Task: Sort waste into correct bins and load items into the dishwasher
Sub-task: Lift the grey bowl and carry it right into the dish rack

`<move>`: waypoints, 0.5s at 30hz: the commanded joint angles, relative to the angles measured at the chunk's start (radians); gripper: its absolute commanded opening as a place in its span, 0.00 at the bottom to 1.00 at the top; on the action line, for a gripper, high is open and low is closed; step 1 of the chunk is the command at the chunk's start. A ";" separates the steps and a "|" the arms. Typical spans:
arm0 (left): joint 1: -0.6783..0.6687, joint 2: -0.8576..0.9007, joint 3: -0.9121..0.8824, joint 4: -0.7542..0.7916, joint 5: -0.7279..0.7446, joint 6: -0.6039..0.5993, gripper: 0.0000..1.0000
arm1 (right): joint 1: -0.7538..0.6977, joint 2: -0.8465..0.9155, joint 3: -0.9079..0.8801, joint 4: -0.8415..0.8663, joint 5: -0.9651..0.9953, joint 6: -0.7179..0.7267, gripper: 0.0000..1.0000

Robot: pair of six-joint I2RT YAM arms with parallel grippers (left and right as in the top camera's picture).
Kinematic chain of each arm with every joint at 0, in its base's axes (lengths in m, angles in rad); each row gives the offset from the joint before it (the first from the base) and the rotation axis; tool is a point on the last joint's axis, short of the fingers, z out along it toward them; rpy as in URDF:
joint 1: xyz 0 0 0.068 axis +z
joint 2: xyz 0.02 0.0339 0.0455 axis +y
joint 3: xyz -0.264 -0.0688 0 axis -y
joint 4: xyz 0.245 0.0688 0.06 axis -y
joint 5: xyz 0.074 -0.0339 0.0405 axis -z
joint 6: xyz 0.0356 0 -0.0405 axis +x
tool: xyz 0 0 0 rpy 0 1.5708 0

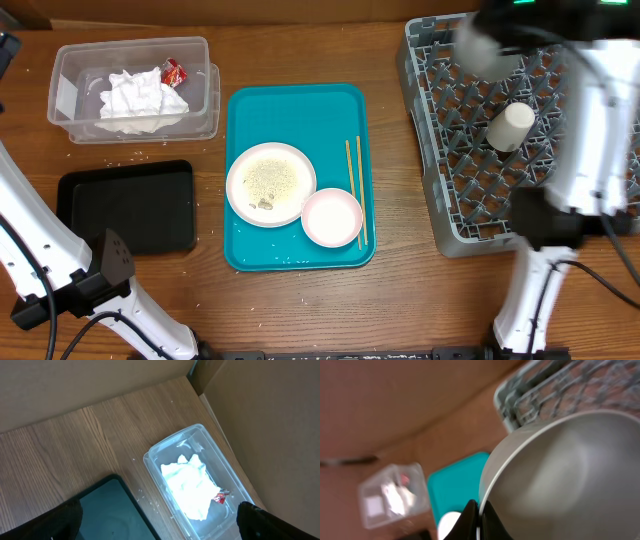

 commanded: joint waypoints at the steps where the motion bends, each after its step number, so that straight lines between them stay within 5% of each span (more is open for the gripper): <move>1: -0.007 0.009 0.002 0.001 0.000 -0.009 1.00 | -0.090 -0.092 -0.021 -0.003 -0.201 -0.089 0.04; 11: -0.007 0.009 0.002 0.001 0.000 -0.009 1.00 | -0.203 -0.517 -0.713 -0.001 -0.061 -0.246 0.04; 15: -0.007 0.009 0.002 0.001 0.000 -0.009 1.00 | -0.212 -0.525 -0.882 0.003 -0.228 -0.388 0.04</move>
